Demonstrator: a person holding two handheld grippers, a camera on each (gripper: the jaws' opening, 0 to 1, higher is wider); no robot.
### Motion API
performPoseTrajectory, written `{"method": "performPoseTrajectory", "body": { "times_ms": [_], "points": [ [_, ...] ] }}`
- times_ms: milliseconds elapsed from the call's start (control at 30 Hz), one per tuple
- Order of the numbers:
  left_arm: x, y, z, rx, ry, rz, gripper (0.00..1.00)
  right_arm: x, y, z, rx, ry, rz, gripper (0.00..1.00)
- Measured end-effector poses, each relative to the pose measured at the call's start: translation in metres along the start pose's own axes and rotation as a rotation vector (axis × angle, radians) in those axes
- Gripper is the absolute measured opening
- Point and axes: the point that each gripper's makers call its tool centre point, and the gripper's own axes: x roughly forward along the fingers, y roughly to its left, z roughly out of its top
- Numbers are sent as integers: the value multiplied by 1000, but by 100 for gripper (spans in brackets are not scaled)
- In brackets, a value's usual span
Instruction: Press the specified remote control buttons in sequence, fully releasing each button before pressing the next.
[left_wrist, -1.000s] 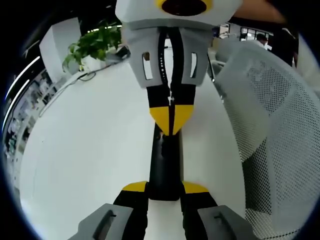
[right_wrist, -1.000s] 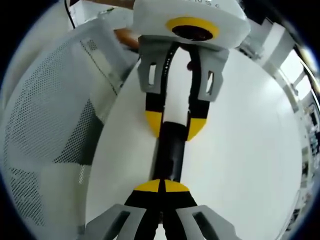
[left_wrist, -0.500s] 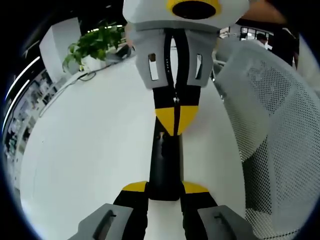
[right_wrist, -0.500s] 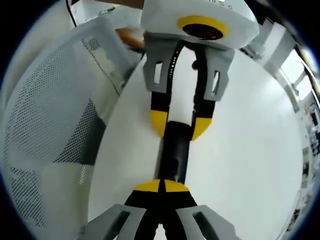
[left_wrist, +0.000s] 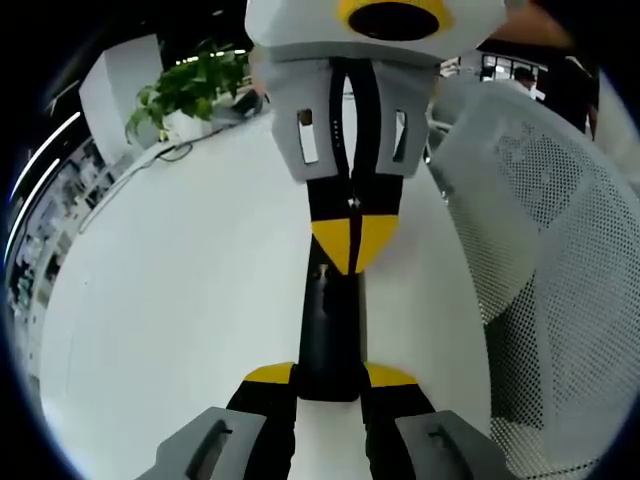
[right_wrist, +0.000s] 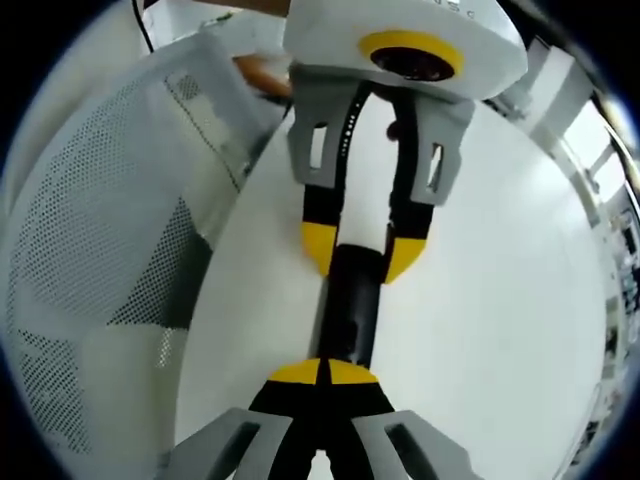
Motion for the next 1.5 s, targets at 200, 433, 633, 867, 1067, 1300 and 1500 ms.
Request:
{"method": "performPoseTrajectory", "body": {
  "times_ms": [200, 433, 633, 867, 1067, 1300, 1500],
  "points": [
    [0, 0, 0, 2, -2, 2, 24, 0, 1, 0, -11, 10, 0, 0],
    [0, 1, 0, 2, -3, 5, 24, 1, 0, -1, -23, 20, 2, 0],
    [0, 1, 0, 0, 1, 4, 24, 1, 0, -1, -43, 33, -6, 0],
    [0, 0, 1, -1, 3, 4, 24, 2, 1, -1, -67, 46, -12, 0],
    [0, 0, 0, 2, 3, 3, 24, 0, 0, -2, -43, 29, -13, 0],
    [0, 0, 0, 1, 2, 3, 24, -1, 1, -2, -13, 5, -11, 0],
    [0, 0, 1, 1, 1, 2, 24, -3, -1, -2, -3, -3, -16, 0]
  ]
}}
